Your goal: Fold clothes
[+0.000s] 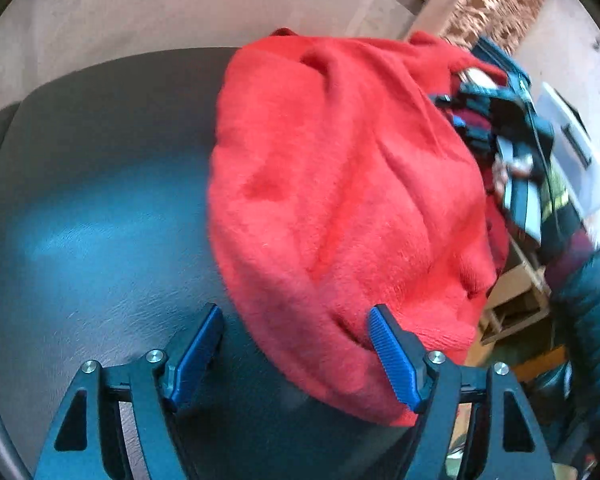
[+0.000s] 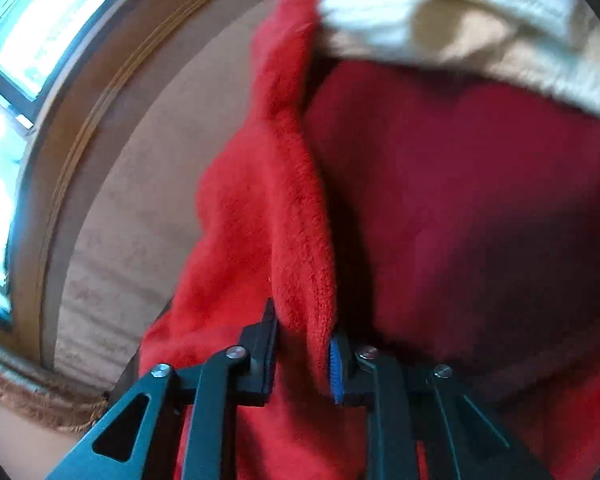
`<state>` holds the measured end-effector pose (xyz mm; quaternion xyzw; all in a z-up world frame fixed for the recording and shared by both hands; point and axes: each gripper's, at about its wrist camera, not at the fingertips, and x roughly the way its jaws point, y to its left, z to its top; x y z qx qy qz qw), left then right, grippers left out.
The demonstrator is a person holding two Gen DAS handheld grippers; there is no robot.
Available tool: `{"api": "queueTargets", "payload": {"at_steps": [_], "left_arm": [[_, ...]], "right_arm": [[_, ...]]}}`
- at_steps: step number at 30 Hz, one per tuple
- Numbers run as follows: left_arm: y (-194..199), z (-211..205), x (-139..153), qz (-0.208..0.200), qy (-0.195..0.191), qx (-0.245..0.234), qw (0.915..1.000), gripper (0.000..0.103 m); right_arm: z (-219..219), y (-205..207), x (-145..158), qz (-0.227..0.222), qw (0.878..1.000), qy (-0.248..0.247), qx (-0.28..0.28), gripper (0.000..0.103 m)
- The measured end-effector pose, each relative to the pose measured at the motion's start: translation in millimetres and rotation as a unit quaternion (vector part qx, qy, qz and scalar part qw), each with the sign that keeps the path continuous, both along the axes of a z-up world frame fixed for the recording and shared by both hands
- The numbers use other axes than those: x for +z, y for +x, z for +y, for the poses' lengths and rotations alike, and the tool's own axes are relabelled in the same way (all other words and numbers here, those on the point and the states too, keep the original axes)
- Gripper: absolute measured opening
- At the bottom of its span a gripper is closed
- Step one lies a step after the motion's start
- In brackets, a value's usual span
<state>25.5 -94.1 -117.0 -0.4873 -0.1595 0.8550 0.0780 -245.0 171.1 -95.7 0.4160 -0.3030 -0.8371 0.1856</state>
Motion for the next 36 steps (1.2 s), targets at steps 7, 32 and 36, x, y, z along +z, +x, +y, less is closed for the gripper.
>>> {"api": "queueTargets", "payload": {"at_steps": [7,32,36], "left_arm": [[16,-52,20,0.025,0.036,0.081,0.9958,0.075],[56,-157,60,0.090,0.074,0.189,0.9751,0.073],[52,-144,46,0.071,0.087,0.172,0.9787,0.073]], "right_arm": [[-100,-2,22,0.023,0.976,-0.166,0.136,0.018],[-224,225,-22,-0.025,0.916,-0.135,0.378,0.084],[-152,233,-3,0.004,0.932,-0.087,0.351,0.084]]}}
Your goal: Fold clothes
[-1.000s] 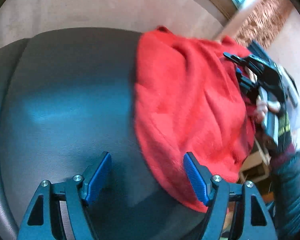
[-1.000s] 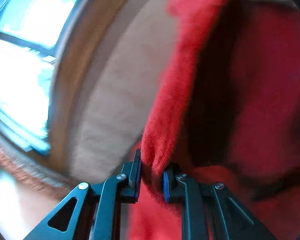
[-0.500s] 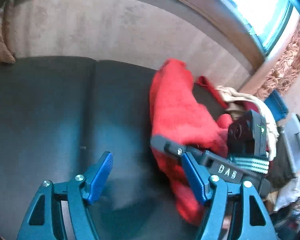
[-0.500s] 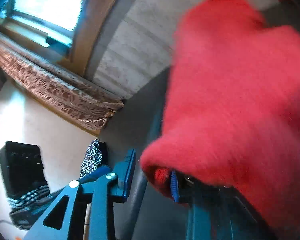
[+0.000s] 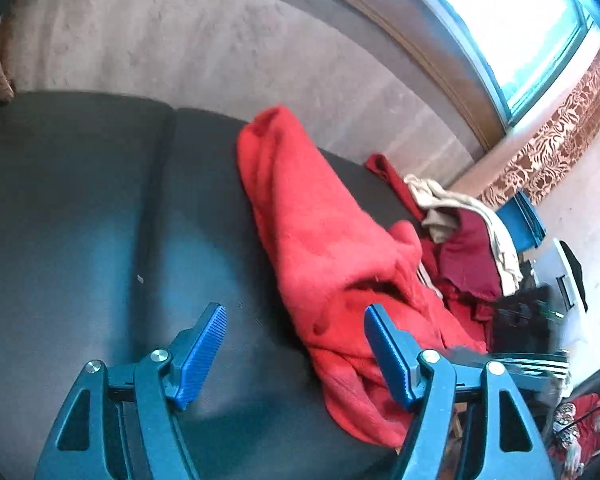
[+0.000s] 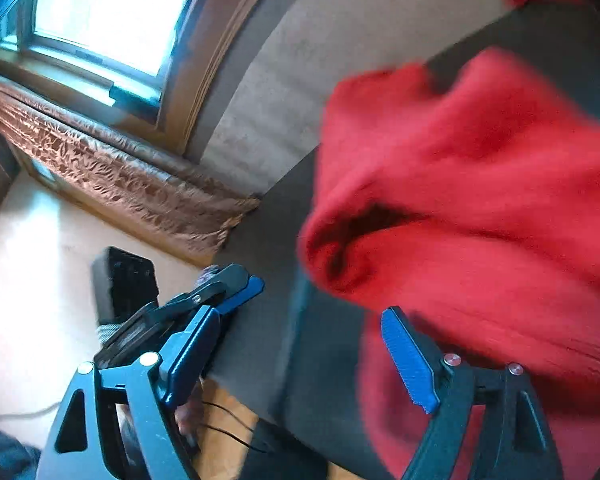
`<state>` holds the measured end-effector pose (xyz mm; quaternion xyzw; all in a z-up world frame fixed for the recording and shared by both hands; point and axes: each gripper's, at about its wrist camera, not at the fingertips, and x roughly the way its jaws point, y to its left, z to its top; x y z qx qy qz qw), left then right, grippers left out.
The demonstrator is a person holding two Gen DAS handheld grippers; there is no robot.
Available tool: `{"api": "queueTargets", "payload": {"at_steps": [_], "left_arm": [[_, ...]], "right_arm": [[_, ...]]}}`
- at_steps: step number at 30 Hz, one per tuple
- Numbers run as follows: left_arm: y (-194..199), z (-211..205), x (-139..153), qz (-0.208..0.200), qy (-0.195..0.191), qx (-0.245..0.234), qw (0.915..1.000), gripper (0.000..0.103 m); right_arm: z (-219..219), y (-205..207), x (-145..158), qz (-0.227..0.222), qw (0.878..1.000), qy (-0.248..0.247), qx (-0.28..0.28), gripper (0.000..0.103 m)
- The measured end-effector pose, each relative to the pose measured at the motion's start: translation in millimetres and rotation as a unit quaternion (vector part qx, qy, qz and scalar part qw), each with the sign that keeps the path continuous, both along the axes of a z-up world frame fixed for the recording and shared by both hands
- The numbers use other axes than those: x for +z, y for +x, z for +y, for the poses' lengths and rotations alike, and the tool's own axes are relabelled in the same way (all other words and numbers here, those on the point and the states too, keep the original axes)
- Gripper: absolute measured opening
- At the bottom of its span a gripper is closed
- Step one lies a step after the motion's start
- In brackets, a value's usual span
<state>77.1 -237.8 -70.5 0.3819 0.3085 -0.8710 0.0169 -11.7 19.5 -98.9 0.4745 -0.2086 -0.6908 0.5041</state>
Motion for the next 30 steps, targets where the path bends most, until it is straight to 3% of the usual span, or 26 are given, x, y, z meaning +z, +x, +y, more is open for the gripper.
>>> {"api": "queueTargets", "payload": {"at_steps": [3,4,7,10,14,16,18,20,21,22,23,24,29,30], "left_arm": [[-3,6,-14,-0.014,0.012,-0.013,0.9997,0.073],[-3,9,-18,-0.018,0.014,-0.016,0.9996,0.073],[-4,17,-23,-0.025,0.015,-0.026,0.9993,0.073],[-2,27,-23,-0.027,0.012,-0.032,0.9991,0.073],[-1,40,-22,-0.031,0.007,-0.042,0.9986,0.073],[-1,44,-23,-0.032,0.006,-0.046,0.9984,0.073],[0,48,-24,-0.032,0.009,-0.049,0.9982,0.073],[0,50,-23,-0.030,0.011,-0.053,0.9981,0.073],[0,49,-22,-0.028,0.012,-0.055,0.9980,0.073],[1,48,-22,-0.026,0.013,-0.057,0.9980,0.073],[2,48,-21,-0.024,0.015,-0.056,0.9980,0.073],[3,47,-21,-0.022,0.017,-0.056,0.9981,0.073],[10,41,-16,-0.010,0.027,-0.045,0.9986,0.073],[11,38,-15,-0.006,0.032,-0.043,0.9986,0.073]], "right_arm": [[80,-13,8,0.045,0.991,0.055,-0.116,0.085],[104,-19,10,0.060,0.982,0.082,-0.158,0.093],[152,-47,-2,0.105,0.937,0.222,-0.248,0.102],[159,-73,-35,0.082,0.920,0.295,-0.245,0.102],[126,-70,-52,0.156,0.885,0.376,-0.225,0.103],[121,-69,-52,0.154,0.883,0.369,-0.247,0.103],[117,-71,-50,0.153,0.882,0.370,-0.249,0.103],[113,-70,-48,0.158,0.880,0.370,-0.251,0.094],[110,-69,-44,0.163,0.882,0.365,-0.248,0.076],[107,-67,-39,0.162,0.887,0.354,-0.246,0.046],[106,-69,-34,0.146,0.898,0.336,-0.245,0.033],[104,-71,-30,0.127,0.908,0.315,-0.246,0.028],[102,-73,0,0.071,0.952,0.156,-0.253,0.028],[93,-70,11,0.061,0.964,0.105,-0.238,0.028]]}}
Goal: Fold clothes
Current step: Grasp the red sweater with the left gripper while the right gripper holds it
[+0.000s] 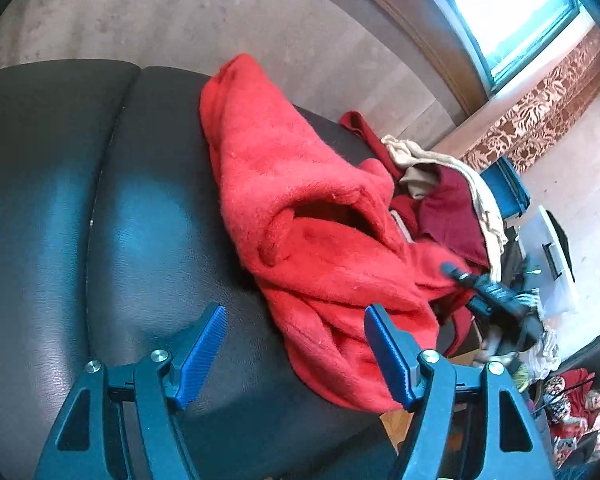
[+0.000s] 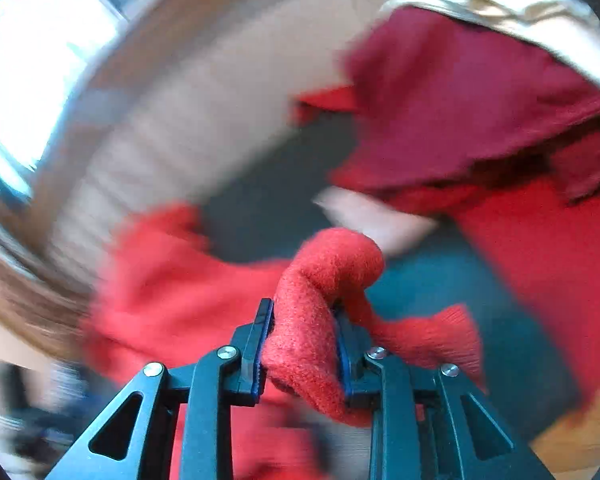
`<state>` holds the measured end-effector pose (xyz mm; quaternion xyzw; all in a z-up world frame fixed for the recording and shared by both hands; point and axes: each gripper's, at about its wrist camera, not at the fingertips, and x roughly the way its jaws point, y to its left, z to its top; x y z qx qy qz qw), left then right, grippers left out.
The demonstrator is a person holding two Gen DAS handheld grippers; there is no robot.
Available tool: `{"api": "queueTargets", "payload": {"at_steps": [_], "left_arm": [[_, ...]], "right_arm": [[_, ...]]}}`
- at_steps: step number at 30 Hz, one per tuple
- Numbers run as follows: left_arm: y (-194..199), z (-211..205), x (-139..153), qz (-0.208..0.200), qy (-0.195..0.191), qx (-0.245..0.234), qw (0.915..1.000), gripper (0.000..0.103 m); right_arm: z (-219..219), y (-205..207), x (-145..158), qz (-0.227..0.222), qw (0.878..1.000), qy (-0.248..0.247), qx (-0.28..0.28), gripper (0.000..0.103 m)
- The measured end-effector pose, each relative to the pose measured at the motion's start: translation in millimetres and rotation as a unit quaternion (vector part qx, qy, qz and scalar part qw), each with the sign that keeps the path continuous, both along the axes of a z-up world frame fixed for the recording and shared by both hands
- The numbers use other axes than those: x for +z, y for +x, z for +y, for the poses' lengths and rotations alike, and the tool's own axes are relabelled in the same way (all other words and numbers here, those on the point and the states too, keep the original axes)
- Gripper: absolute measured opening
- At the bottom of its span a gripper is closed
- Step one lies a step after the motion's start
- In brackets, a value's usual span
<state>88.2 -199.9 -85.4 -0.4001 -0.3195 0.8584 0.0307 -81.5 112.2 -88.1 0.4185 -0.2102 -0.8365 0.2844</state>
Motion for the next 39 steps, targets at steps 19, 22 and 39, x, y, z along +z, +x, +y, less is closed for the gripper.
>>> {"api": "queueTargets", "payload": {"at_steps": [19,22,39], "left_arm": [[79,-107,-8,0.050,0.112,0.122,0.9850,0.074],[79,-112,-13,0.042,0.119,0.101,0.9869,0.075],[43,-106,-51,-0.003,0.192,0.028,0.9810,0.076]], "right_arm": [[-300,189,-2,-0.031,0.914,-0.114,0.388,0.027],[-311,218,2,0.041,0.910,-0.057,0.409,0.027],[-280,244,-10,0.170,0.890,0.063,0.418,0.032]]}}
